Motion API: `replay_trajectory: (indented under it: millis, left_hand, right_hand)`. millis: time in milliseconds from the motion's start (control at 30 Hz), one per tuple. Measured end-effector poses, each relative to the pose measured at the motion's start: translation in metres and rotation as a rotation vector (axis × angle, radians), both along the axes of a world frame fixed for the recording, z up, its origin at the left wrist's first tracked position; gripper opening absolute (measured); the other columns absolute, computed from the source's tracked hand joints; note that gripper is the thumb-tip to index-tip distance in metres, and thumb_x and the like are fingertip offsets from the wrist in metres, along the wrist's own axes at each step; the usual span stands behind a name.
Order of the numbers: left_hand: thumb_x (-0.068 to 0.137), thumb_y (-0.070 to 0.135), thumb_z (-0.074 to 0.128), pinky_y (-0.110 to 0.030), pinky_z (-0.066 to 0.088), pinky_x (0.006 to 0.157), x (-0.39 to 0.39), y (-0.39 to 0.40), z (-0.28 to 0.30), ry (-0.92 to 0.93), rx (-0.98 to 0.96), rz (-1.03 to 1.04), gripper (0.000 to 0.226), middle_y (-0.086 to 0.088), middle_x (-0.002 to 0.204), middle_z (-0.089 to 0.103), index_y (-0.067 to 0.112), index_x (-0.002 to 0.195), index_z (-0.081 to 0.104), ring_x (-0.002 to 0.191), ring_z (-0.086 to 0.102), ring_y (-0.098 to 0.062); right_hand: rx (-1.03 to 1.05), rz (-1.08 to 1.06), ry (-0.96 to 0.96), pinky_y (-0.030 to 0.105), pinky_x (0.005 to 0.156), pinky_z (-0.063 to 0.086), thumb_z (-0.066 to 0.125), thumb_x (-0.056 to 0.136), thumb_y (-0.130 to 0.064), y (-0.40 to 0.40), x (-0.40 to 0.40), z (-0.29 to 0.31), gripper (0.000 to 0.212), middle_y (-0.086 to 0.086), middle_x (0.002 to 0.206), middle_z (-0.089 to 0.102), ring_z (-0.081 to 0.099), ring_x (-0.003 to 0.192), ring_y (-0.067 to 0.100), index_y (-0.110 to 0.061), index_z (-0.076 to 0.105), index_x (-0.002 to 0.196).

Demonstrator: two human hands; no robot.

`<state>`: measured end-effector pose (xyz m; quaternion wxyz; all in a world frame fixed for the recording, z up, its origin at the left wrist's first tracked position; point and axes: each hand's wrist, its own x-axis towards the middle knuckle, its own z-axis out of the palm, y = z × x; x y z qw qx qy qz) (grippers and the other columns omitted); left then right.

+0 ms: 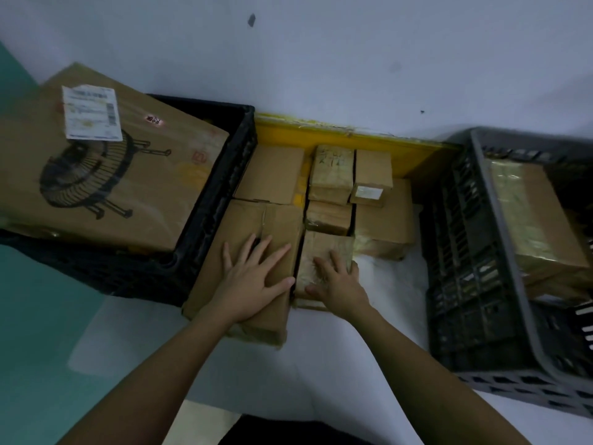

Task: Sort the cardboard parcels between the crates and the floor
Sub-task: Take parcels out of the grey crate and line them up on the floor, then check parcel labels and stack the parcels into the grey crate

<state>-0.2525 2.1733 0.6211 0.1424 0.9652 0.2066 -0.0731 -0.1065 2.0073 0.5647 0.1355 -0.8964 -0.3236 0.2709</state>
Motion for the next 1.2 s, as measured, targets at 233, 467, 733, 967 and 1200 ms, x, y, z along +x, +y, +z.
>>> replay_trajectory:
  millis: [233,467,733,967,1200]
  left_hand:
    - [0.085,0.083,0.02,-0.064,-0.012,0.116,-0.003,-0.004,0.013,0.07,-0.014,-0.012,0.074,0.008,0.166,0.005,0.054,0.152,0.005,0.153,-0.007,-0.02]
    - [0.095,0.068,0.036,-0.059,0.022,0.116,0.026,-0.01,0.075,0.196,0.034,-0.051,0.068,-0.006,0.161,0.025,0.033,0.153,0.028,0.147,0.021,-0.034]
    - [0.094,0.071,0.034,-0.045,0.041,0.103,0.042,-0.047,0.142,-0.053,0.037,-0.137,0.06,0.001,0.145,0.05,0.035,0.14,0.049,0.134,0.042,-0.028]
    - [0.095,0.065,0.04,-0.033,0.041,0.086,0.061,-0.106,0.181,-0.243,0.037,-0.298,0.052,0.008,0.133,0.059,0.034,0.132,0.058,0.122,0.052,-0.018]
    - [0.096,0.061,0.043,-0.042,0.05,0.092,0.117,-0.185,0.191,-0.286,0.014,-0.399,0.049,0.004,0.127,0.058,0.032,0.135,0.053,0.117,0.052,-0.021]
  right_hand:
    - [-0.068,0.025,-0.067,0.056,0.113,0.031,0.048,0.099,-0.052,-0.007,-0.001,0.04,0.063,0.006,0.165,0.014,0.015,0.148,0.038,-0.033,0.025,0.155]
    - [0.242,-0.15,-0.063,0.038,0.098,0.049,0.042,0.104,-0.044,-0.015,-0.018,0.12,0.043,0.004,0.135,0.061,0.058,0.122,0.023,-0.021,0.055,0.138]
    - [0.245,-0.264,-0.217,0.033,0.077,0.053,0.042,0.104,-0.045,-0.066,-0.031,0.19,0.039,0.002,0.11,0.07,0.063,0.089,0.016,-0.019,0.068,0.117]
    - [0.29,-0.305,-0.266,0.033,0.086,0.052,0.045,0.103,-0.045,-0.121,-0.016,0.23,0.04,-0.001,0.118,0.068,0.063,0.104,0.016,-0.019,0.064,0.127]
    - [0.408,-0.43,-0.253,0.024,0.069,0.047,0.051,0.101,-0.043,-0.209,0.033,0.238,0.031,-0.007,0.101,0.064,0.061,0.087,0.008,-0.022,0.067,0.118]
